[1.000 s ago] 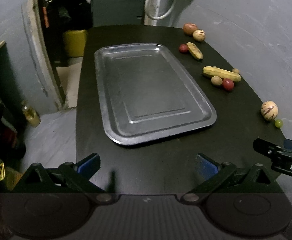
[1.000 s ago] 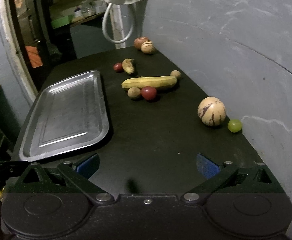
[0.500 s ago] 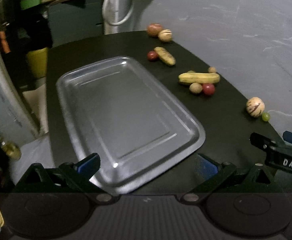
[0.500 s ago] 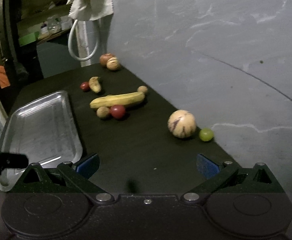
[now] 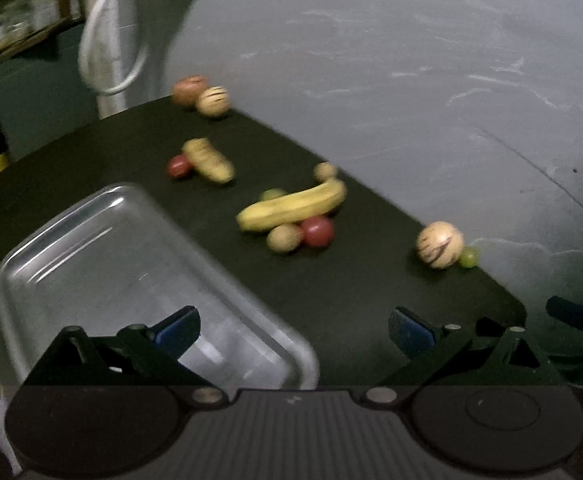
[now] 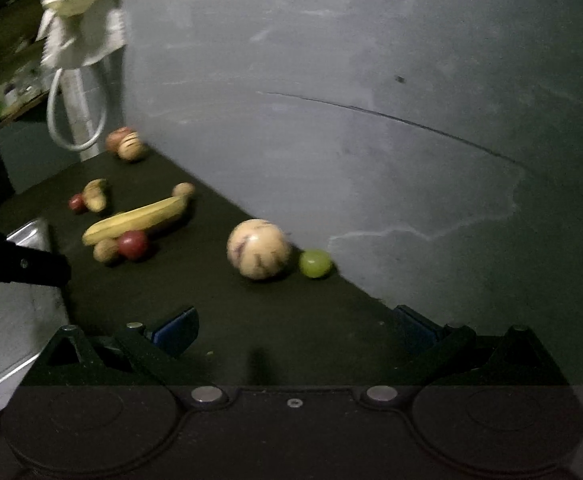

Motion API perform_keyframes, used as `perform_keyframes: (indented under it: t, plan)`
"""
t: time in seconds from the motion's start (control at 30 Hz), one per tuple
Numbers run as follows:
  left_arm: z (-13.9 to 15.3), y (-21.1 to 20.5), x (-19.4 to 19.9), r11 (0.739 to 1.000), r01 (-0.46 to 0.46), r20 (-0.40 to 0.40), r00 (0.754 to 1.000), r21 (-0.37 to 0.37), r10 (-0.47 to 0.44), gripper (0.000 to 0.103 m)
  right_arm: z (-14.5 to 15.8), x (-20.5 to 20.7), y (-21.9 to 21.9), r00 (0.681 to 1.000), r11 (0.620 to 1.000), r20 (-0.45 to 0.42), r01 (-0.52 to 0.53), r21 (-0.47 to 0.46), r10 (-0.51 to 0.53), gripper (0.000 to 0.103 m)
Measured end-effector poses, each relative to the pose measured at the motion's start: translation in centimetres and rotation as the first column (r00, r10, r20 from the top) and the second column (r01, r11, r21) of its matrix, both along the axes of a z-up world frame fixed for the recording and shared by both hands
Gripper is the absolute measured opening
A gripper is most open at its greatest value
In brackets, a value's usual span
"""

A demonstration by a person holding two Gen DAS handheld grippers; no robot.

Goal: Organize fruits
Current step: 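Move the right tool to the striped melon while the left tool approaches a small tan fruit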

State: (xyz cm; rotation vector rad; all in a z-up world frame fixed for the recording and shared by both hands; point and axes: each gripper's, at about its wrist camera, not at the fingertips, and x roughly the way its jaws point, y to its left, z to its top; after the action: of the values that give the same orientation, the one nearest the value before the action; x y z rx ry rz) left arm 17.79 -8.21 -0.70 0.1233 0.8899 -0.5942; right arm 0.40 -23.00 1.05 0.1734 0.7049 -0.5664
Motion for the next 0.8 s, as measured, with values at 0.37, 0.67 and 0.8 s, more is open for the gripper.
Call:
perform_keyframes:
  t: [0.37,0.67,0.8]
  plan:
    - [-0.9,-4.8,3.2,0.990,0.120,0.032,0.992,0.079,-0.123,0.102,-0.5,2.0,-1.0,0.993,0.992,0.012,-0.121,-0.018,0.121,0.091]
    - [-2.6,-4.2,6.7,0.996,0.048,-0.029,0.999,0.080,-0.046,0.101,-0.8,5.8,-0.9,0.969,0.967,-0.015,-0.247,-0.052,0.247,0.087]
    - [-3.1,-4.1,7.8,0.997,0.018,-0.047,0.999,0.079,-0.015,0.101,-1.0,7.3,-1.1,0.963,0.962,-0.030,-0.268,-0.058,0.267,0.086]
